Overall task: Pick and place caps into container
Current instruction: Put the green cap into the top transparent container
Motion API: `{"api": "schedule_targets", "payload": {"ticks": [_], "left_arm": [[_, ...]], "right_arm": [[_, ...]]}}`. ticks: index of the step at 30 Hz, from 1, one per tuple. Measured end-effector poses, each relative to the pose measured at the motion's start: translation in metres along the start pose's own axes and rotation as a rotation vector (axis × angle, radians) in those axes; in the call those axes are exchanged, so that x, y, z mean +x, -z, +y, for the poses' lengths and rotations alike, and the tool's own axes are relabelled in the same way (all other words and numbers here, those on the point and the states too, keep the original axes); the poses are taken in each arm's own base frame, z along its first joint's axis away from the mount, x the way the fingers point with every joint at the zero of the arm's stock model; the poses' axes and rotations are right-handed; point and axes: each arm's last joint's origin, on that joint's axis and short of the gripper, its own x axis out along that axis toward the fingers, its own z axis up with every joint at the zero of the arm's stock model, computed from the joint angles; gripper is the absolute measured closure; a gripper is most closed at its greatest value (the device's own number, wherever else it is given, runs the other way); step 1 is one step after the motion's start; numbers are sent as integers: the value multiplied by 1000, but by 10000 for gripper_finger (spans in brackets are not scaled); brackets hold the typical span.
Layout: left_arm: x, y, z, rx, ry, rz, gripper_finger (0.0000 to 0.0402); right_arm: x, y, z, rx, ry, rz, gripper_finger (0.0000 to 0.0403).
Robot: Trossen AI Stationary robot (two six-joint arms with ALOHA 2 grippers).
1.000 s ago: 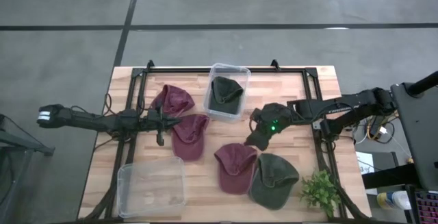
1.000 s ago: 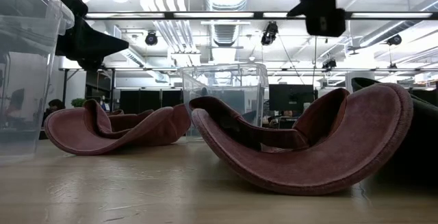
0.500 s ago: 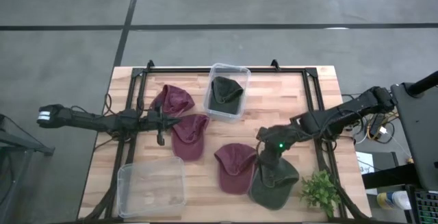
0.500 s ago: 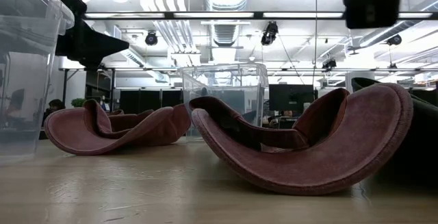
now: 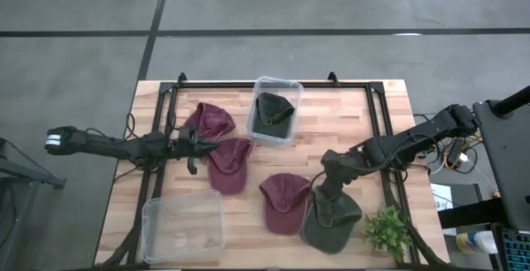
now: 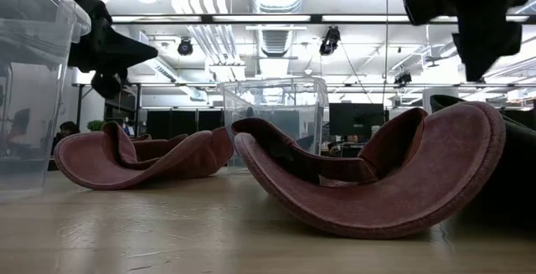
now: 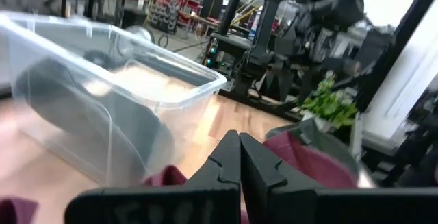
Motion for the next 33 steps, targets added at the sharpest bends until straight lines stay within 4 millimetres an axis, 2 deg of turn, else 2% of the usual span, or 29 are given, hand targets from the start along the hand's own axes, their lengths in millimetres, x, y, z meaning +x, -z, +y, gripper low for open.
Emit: {"api": "schedule_targets", "payload": {"ticks": [3,13,25,33], "left_arm": [[0,0,0,-51,-1,0,402],[0,0,0,-54,0,-2,402],[0,0,0,-55,-2,-3,402],[0,0,0,-54,-3,-2,402]], "right_arm": [[9,4,-8,10,39,19,232],[32,14,-28,98,89,90,232],[51,15,-31,50,-8,35,232],[65,21,-47,62,46,10,232]]}}
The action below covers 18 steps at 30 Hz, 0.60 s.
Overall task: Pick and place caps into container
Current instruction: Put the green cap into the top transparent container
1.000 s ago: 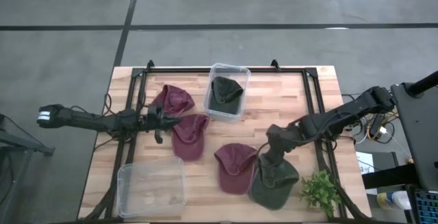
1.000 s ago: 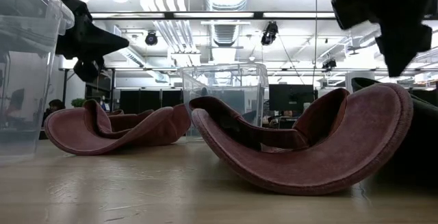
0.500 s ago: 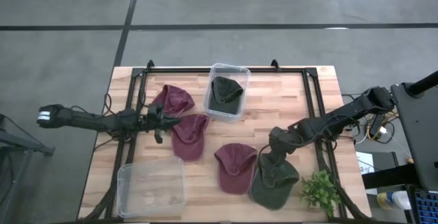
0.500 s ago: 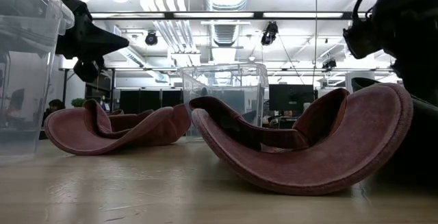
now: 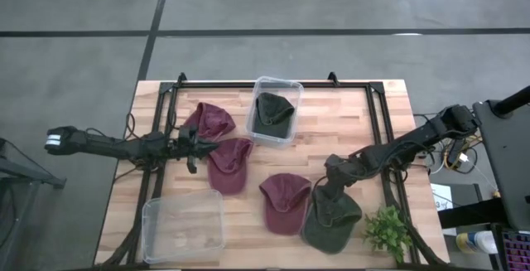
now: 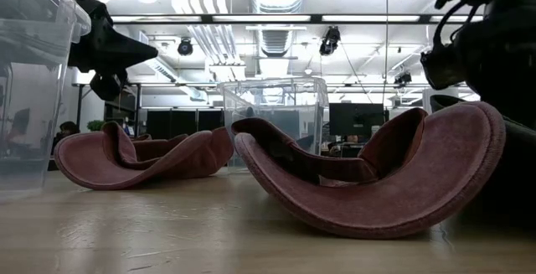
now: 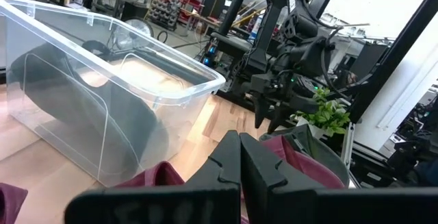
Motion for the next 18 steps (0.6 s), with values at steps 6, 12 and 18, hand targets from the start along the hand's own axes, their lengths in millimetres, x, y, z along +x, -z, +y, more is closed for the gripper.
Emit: {"api": "schedule_targets", "payload": {"ticks": [6,12,18], "left_arm": [[0,0,0,0,0,0,402],[0,0,0,-4,0,1,402],[0,0,0,-10,0,2,402]], "right_arm": [[7,-2,3,-20,-90,-62,232],[18,1,-4,19,-74,-53,232],[28,-1,0,14,-94,-43,232]]}}
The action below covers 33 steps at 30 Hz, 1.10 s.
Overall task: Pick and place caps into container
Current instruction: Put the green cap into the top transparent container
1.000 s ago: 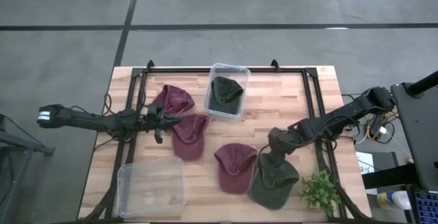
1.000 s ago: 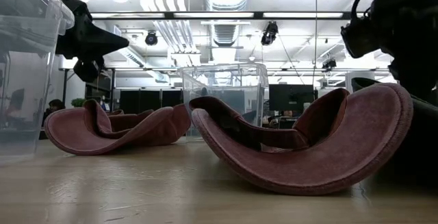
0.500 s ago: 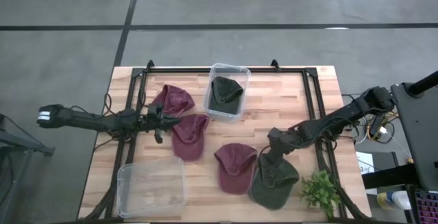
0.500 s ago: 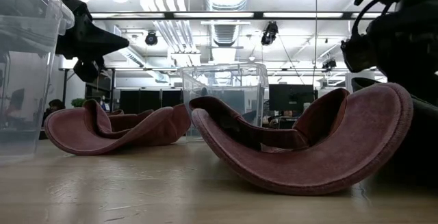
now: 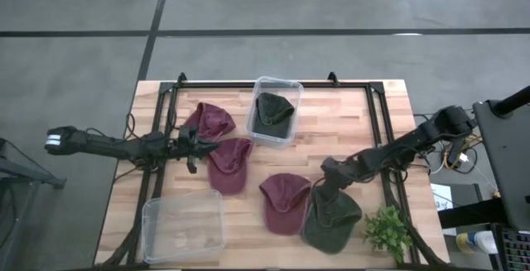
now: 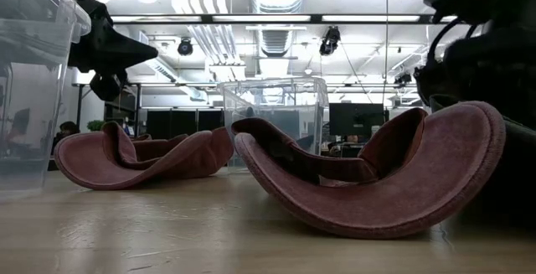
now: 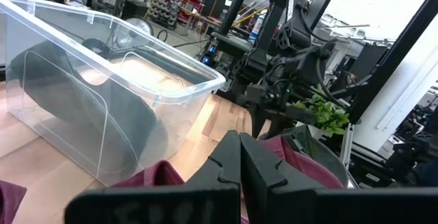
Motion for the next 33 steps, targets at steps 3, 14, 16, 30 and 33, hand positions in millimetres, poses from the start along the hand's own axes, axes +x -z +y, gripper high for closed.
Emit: {"api": "schedule_targets", "payload": {"ticks": [3,14,16,30,33], "left_arm": [[0,0,0,0,1,1,402],[0,0,0,0,0,1,402],[0,0,0,0,0,1,402],[0,-2,-1,-42,5,-24,402],[0,-3,-1,-48,7,-30,402]], "right_arm": [[8,-1,5,-30,-50,32,232],[12,-2,9,-21,19,74,315],[10,-2,10,-13,16,72,354],[-15,-8,17,15,138,37,394],[-32,-12,23,10,196,12,394]]}}
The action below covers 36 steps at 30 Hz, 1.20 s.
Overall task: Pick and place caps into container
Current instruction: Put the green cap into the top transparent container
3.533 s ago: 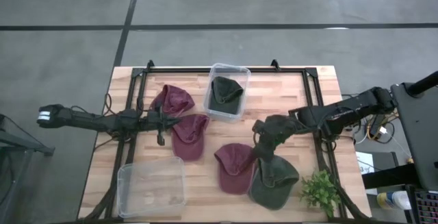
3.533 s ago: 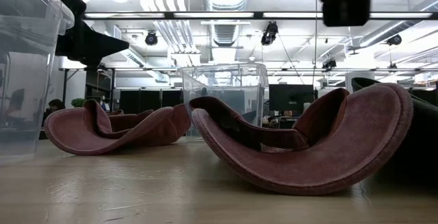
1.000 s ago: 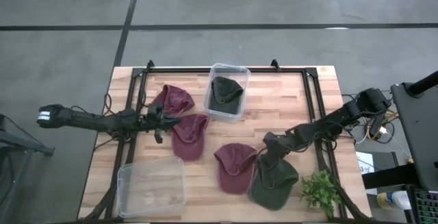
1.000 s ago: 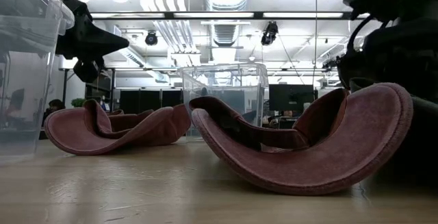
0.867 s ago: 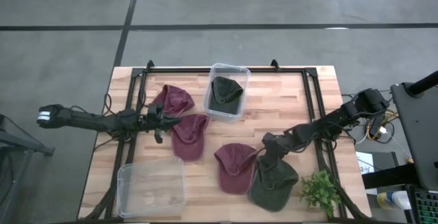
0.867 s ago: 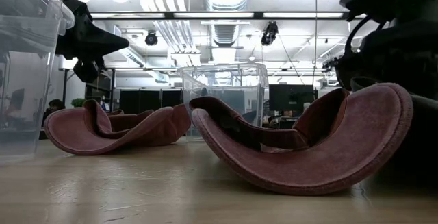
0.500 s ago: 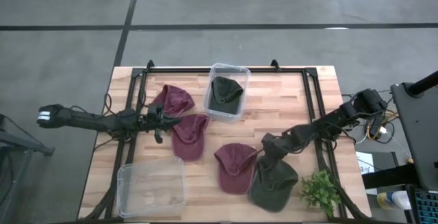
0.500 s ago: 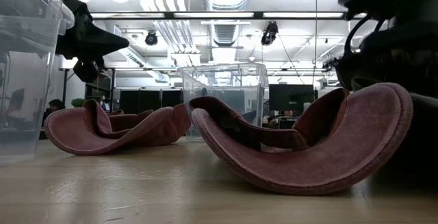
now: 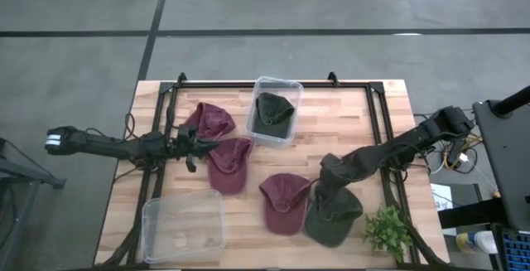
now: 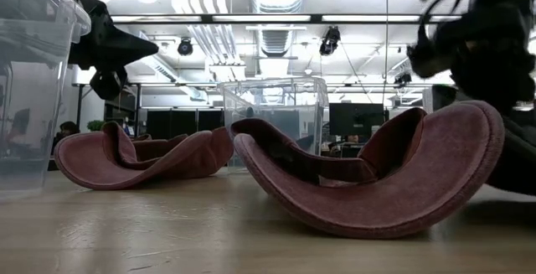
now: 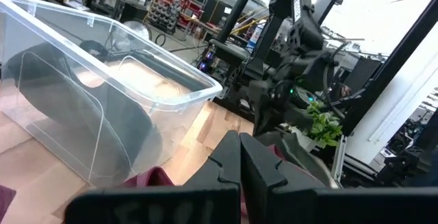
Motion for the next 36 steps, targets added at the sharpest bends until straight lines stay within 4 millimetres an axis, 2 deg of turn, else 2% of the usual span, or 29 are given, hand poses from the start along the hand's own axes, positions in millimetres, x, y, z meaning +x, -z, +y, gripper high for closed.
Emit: {"api": "schedule_targets", "payload": {"ticks": [10,18,23,31,36], "left_arm": [[0,-5,-3,-2,27,-50,397],[-1,-12,-6,42,57,-116,349],[2,-21,-11,57,65,-136,321],[15,-36,-21,120,45,-138,316],[29,-47,-30,225,29,-126,316]], "right_arm": [[-64,-15,15,-39,48,-168,394],[-110,-23,19,-51,142,-272,394],[-140,-29,25,-46,126,-351,394],[-177,-38,33,-74,49,-465,394],[-198,-45,34,-76,19,-539,394]]}}
